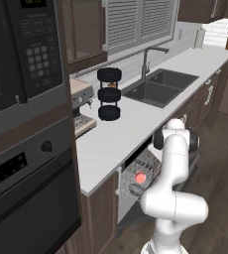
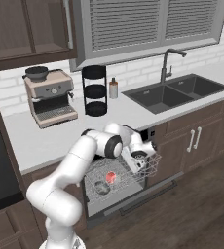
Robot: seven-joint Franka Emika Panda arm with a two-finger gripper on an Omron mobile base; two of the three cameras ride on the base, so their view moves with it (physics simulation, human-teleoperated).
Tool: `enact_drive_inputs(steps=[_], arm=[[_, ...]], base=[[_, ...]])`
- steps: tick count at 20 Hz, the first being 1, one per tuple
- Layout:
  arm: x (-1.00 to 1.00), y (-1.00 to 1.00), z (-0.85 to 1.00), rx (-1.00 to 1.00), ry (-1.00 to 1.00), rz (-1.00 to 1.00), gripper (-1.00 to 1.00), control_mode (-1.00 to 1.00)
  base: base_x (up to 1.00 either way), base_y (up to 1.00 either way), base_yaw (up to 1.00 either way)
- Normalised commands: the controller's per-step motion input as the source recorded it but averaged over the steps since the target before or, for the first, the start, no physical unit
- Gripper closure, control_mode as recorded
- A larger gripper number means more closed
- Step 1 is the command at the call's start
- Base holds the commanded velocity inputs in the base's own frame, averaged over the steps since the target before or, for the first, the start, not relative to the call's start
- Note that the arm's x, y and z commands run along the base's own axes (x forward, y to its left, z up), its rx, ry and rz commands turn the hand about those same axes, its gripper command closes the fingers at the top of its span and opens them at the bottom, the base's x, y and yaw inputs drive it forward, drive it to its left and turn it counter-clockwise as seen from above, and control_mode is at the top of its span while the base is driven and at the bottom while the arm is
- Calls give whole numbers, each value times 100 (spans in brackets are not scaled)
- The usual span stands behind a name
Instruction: Pick up the cup and bowl from the counter, place them in the dishwasher, and close the dishwasher door.
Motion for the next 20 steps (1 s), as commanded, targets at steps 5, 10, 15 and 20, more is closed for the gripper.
enact_drive_inputs(steps=[5,10,15,20], arm=[[-45,-20,58,4,0,0,-100,-100],[-53,-33,22,6,0,0,-100,-100],[-25,-29,-15,7,7,0,-100,-100],[15,-3,-51,1,23,-7,-100,-100]], base=[[0,0,0],[0,0,0],[0,0,0],[0,0,0]])
